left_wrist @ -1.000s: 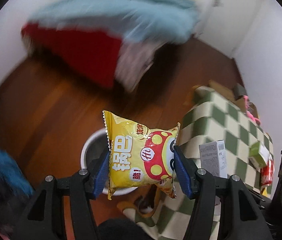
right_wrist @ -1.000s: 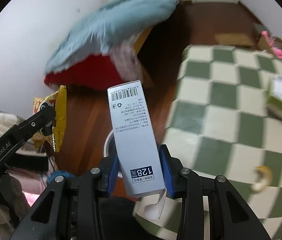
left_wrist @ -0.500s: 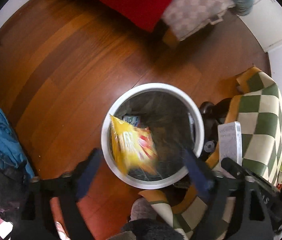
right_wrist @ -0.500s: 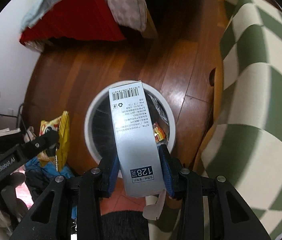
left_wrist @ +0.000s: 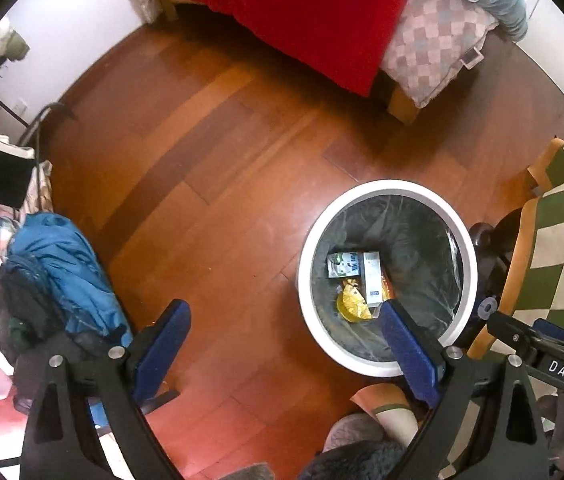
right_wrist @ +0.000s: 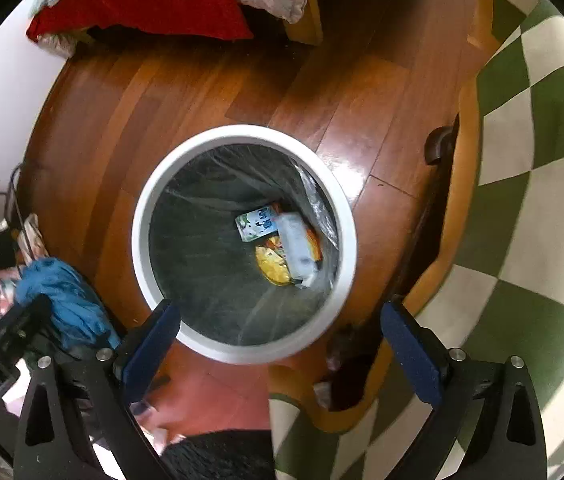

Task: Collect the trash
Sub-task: 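Open both tools to drop the chip bag and box into the bin, then move both tools back from the bin to the table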

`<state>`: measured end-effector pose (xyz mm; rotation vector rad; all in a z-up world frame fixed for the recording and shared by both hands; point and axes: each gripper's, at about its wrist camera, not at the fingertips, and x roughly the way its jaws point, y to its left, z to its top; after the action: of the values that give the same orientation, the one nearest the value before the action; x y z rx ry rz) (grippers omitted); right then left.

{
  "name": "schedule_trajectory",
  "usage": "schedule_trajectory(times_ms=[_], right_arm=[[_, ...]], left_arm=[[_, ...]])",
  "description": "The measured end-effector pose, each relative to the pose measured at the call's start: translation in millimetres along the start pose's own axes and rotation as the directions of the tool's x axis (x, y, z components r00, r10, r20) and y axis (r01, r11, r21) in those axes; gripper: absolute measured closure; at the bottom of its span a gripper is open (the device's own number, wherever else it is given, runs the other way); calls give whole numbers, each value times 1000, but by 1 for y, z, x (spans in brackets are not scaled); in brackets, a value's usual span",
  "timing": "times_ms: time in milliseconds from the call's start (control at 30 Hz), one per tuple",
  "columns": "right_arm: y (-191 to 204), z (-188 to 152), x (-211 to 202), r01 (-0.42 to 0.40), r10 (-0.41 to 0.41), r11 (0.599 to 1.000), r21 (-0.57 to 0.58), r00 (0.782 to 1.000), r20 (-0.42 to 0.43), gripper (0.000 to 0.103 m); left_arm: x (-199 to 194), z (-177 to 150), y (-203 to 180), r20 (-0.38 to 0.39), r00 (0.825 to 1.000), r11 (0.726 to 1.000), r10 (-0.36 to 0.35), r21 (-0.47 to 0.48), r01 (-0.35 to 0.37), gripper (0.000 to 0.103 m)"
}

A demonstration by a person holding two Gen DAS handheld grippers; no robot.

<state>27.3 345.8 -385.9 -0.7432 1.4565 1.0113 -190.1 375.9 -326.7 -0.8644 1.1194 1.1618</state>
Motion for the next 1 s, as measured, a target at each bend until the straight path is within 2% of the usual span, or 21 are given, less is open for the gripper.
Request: schedule_trajectory(times_ms=[200,633,833,1000], right_arm=[[-1,-23,-24,37,-37,999,-14,999,15,2],[-3,-76,-100,-8,12,999,-40,995,95,2],[-3,-100,-146,-28,37,998,-59,987,158,2],[-6,-123,-192,-64,79,995,-73,969,235,2]], left_arm=[[-25,-6,-8,29,1000,1000,-4,17,4,7],[-100,-34,-14,149,988,998,-30,55,22,7],[-143,-48,-19,219,974,997,-47,77,31,7],[-190,-65,-27,290,955,994,-66,104,37,7]])
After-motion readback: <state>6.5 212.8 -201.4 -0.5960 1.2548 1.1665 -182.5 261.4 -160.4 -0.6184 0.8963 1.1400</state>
